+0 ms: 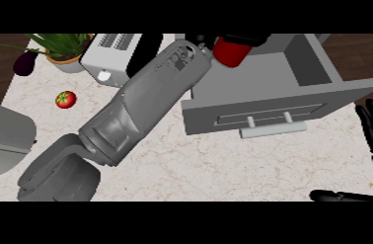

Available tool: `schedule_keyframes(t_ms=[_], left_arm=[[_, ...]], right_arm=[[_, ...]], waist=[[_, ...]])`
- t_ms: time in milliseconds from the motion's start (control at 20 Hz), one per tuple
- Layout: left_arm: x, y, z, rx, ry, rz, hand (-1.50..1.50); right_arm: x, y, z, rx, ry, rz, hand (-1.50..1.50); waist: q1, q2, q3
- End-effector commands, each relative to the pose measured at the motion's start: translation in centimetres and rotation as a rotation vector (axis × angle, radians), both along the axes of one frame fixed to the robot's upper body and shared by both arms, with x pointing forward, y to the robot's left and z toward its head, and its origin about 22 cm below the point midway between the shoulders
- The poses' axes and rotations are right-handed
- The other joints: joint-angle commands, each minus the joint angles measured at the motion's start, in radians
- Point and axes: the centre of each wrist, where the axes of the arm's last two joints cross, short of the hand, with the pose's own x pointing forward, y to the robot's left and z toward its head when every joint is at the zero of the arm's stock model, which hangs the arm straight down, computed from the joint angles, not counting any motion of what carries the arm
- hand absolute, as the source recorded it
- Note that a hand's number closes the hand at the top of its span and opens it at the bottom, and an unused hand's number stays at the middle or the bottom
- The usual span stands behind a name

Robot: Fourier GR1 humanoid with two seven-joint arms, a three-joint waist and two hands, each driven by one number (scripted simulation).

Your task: Pick up the can, place it into the drawer and close the drawer

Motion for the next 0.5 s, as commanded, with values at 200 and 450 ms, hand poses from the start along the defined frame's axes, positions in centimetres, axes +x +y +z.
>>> schedule_keyframes(t_ms=[200,450], left_arm=[[0.2,0.7,-1.6,0.011,-0.016,0.062,-1.50],[0.2,0.2,-0.7,0.005,-0.019,0.106,-1.50]], right_arm=[[0.9,0.0,0.1,-0.009,-0.010,0.023,-1.50],[0.0,0.5,1.0,-0.027,-0.014,0.028,-1.50]], waist=[[-0.015,0.011,0.000],[-0.016,0.003,0.000]])
